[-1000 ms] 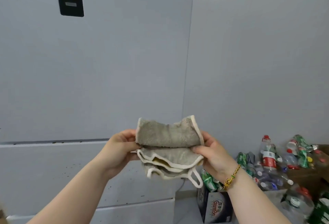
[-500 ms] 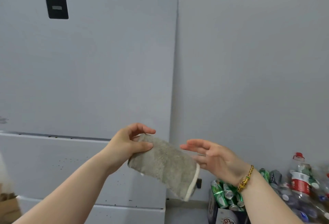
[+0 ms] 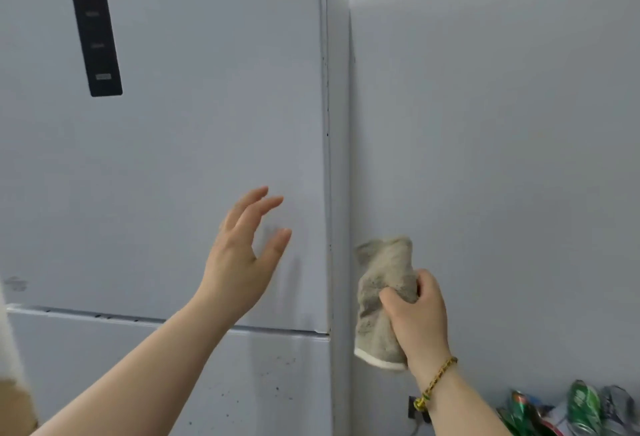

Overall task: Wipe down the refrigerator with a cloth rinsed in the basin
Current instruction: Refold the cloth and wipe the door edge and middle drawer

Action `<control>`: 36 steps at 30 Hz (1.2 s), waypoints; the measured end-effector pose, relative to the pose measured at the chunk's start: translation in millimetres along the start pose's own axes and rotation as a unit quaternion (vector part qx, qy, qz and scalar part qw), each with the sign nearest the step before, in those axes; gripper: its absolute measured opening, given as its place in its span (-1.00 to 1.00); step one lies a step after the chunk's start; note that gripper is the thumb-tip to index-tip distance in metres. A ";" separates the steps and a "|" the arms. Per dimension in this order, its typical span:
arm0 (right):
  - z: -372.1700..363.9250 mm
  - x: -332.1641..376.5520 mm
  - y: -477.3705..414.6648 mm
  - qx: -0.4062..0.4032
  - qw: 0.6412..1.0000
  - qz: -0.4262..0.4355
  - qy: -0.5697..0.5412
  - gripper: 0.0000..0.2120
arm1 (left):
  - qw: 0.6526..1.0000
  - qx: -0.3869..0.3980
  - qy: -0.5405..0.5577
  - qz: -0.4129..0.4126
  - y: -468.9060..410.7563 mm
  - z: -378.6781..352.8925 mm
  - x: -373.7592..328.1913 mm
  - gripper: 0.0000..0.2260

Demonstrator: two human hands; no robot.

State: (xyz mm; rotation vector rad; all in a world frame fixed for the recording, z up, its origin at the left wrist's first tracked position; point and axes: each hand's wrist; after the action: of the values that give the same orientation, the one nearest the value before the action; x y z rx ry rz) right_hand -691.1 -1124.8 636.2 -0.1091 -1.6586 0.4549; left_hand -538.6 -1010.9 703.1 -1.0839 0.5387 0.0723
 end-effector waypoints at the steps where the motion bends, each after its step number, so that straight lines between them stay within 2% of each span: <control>1: -7.1 0.8 -9.1 -0.050 0.999 0.007 -0.007 -0.77 | 0.999 -0.007 -0.045 -0.019 -9.8 -0.6 1.9 -0.68; 3: -26.8 7.9 -20.0 -0.070 0.997 0.030 -0.013 -0.73 | 0.992 -0.033 -0.110 -0.051 -26.8 -0.2 5.4 -0.55; 6: -61.8 15.5 -21.6 0.003 0.997 0.080 -0.023 -0.76 | 0.976 -0.054 -0.187 -0.094 -53.2 1.6 10.1 -0.49; 10: -70.0 5.0 -9.8 0.080 0.992 0.089 -0.029 -0.47 | 0.959 -0.032 -0.266 -0.091 -69.8 -3.1 25.7 -0.35; 14: -65.6 -4.1 -9.4 0.065 0.987 0.144 0.034 -0.47 | 0.928 -0.063 -0.342 -0.133 -71.4 -12.1 32.3 -0.36; 16: -70.6 -2.7 -14.6 0.077 0.984 0.161 0.023 -0.48 | 0.924 -0.073 -0.350 -0.140 -71.2 -12.9 32.2 -0.36; 18: -75.8 4.6 -20.5 0.105 0.984 0.144 -0.025 -0.44 | 0.920 -0.073 -0.357 -0.143 -71.4 -12.2 33.2 -0.37; 22: -82.3 23.0 -40.0 0.115 0.976 0.137 -0.124 -0.26 | 0.921 -0.052 -0.365 -0.128 -71.7 -10.5 34.2 -0.36; 25: -84.0 44.1 -58.7 0.147 0.968 0.175 -0.104 -0.60 | 0.930 -0.039 -0.349 -0.109 -73.5 -7.6 27.9 -0.36; 29: -86.8 86.4 -84.6 0.165 0.957 0.224 -0.084 -0.71 | 0.969 -0.067 -0.238 -0.016 -82.0 1.0 2.7 -0.32; 32: -86.2 116.3 -106.8 0.197 0.940 0.266 -0.085 -0.61 | 0.970 -0.070 -0.230 0.040 -88.8 -0.7 -10.7 -0.38; 36: -87.5 157.0 -141.1 0.204 0.918 0.332 -0.071 -0.54 | 0.962 -0.084 -0.254 0.052 -86.3 -14.6 -14.4 -0.27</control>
State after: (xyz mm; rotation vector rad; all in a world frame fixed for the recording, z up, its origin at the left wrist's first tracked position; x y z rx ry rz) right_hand -602.3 -1181.8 838.9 -0.3383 -1.6038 1.3428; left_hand -529.6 -1061.8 775.1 -1.1473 0.1247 0.4835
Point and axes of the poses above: each hand's wrist, its own y-axis away from the middle knuckle, its own z-axis out of the back of the hand, x = y × z, and after that the axes turned 1 degree about -z, right-handed
